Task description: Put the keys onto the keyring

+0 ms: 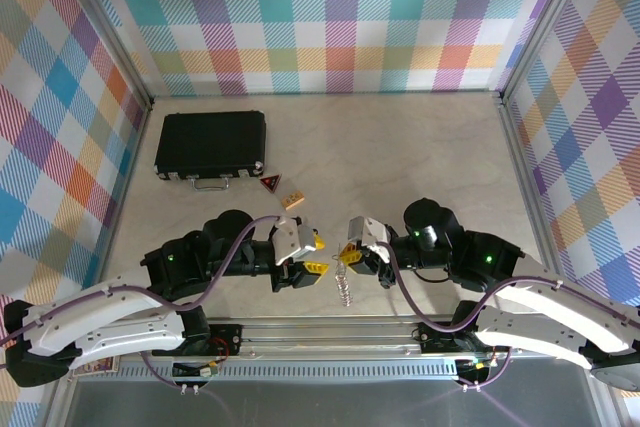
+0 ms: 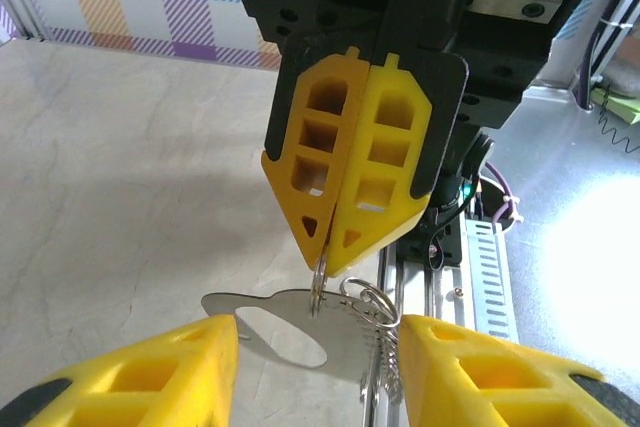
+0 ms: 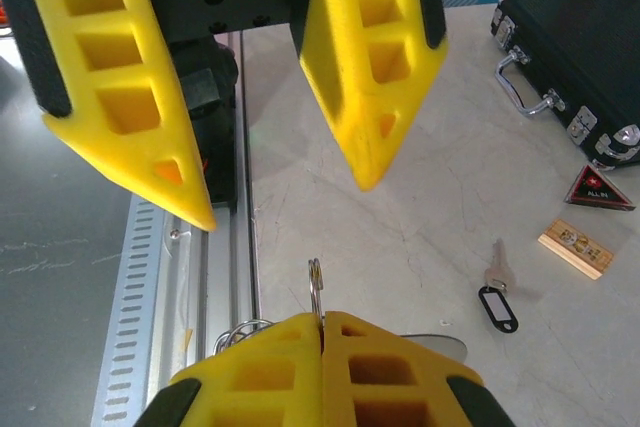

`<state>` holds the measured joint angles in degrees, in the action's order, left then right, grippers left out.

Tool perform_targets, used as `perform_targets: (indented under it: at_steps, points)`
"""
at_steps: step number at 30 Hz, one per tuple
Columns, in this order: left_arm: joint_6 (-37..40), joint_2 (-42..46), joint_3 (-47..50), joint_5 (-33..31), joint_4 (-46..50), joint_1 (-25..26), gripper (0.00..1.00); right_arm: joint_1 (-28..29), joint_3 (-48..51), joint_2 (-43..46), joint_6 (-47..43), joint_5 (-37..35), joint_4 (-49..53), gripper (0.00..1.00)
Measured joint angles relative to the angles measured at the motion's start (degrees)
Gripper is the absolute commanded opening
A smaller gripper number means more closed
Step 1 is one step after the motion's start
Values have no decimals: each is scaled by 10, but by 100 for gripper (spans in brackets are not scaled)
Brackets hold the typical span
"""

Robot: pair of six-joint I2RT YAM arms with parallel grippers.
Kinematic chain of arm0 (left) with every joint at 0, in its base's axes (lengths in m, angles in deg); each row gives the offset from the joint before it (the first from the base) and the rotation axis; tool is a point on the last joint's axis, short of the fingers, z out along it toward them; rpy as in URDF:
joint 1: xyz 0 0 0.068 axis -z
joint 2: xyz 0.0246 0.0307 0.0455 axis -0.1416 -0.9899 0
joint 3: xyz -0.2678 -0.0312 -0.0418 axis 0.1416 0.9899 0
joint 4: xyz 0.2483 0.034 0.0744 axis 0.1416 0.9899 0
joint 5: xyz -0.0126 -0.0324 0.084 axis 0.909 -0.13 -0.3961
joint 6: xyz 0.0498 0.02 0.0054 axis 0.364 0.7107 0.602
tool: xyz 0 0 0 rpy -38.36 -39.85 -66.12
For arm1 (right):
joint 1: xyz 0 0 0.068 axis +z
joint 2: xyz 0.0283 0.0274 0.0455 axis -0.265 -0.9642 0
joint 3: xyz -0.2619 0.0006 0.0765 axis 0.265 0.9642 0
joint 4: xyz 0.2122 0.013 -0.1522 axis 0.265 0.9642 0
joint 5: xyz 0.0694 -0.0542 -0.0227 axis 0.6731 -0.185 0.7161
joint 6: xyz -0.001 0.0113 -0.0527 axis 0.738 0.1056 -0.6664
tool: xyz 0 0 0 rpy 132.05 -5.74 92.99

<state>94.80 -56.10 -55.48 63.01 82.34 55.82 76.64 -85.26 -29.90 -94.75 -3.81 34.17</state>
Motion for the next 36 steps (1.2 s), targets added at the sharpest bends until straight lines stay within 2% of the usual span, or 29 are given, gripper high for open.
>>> perform_targets:
  at_steps: [9, 16, 28, 32, 36]
  points:
    - [24, -40, -4, 5, 0, 0, 39, 8, -5, -4, -11, -9, 5, 0]
    - [38, -53, -20, -3, 7, 0, 28, 37, -19, -28, -22, -59, 13, 0]
    - [45, -54, -21, -27, 21, 0, 26, 48, -19, -30, -27, -80, 21, 0]
    - [49, -54, -21, -29, 21, 0, 16, 48, -19, -30, -27, -86, 21, 0]
    - [53, -57, -22, -29, 25, 0, 14, 48, -19, -30, -27, -93, 21, 0]
